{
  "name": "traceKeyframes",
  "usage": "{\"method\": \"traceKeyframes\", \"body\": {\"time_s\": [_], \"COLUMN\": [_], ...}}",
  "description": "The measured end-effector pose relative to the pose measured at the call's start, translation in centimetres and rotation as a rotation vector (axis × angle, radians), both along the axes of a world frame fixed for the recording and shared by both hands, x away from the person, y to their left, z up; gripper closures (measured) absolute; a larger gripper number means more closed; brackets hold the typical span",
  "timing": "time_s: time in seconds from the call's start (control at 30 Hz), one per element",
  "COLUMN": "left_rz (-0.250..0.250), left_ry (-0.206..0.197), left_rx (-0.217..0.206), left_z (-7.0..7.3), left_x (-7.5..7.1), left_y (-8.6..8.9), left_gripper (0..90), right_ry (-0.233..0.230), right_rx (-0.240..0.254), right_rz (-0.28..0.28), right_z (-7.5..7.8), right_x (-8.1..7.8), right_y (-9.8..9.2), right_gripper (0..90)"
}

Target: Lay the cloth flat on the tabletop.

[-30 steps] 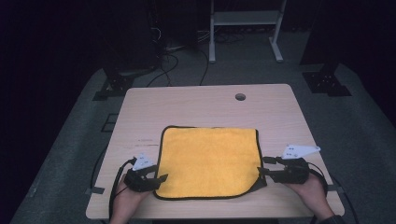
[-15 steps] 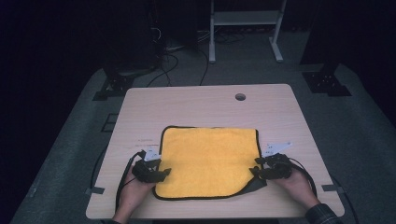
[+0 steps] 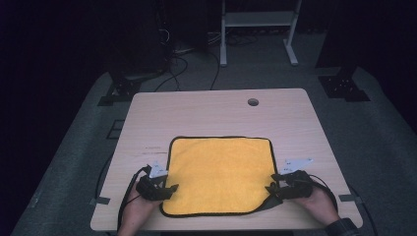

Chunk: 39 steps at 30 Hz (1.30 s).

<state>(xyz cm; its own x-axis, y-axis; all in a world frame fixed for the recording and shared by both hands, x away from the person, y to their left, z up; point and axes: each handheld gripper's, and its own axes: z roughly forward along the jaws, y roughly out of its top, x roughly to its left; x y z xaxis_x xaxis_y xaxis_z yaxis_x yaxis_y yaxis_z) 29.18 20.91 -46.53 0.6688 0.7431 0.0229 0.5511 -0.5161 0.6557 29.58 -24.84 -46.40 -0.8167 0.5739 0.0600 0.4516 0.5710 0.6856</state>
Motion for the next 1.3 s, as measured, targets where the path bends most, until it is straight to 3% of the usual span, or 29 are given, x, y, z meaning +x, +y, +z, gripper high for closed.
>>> {"method": "traceKeyframes", "body": {"time_s": [0.27,0.47,0.73,0.97,1.13,1.3], "left_rz": [0.002,0.014,0.048,0.087,0.097,0.106], "left_ry": [0.002,-0.025,-0.05,-0.072,-0.078,-0.087], "left_rx": [-0.034,-0.057,-0.077,-0.083,-0.08,-0.07], "left_z": [0.4,1.0,1.3,1.1,0.8,0.7], "left_x": [0.0,0.0,0.6,1.4,2.0,2.6], "left_y": [0.5,0.9,2.2,3.0,3.3,3.3], "left_gripper": [39.6,38.9,33.9,23.3,15.3,9.0], "right_ry": [-0.047,-0.077,-0.104,-0.106,-0.094,-0.077], "right_rx": [0.167,0.186,0.163,0.082,0.024,0.016], "right_rz": [-0.044,-0.128,-0.253,-0.402,-0.475,-0.515], "right_z": [2.9,3.5,2.7,0.9,-0.4,-1.0], "right_x": [-2.9,-2.8,0.4,3.7,5.0,5.4], "right_y": [-3.7,-6.6,-8.3,-8.6,-8.7,-9.0], "right_gripper": [43.1,43.1,32.3,14.0,5.7,1.5]}}
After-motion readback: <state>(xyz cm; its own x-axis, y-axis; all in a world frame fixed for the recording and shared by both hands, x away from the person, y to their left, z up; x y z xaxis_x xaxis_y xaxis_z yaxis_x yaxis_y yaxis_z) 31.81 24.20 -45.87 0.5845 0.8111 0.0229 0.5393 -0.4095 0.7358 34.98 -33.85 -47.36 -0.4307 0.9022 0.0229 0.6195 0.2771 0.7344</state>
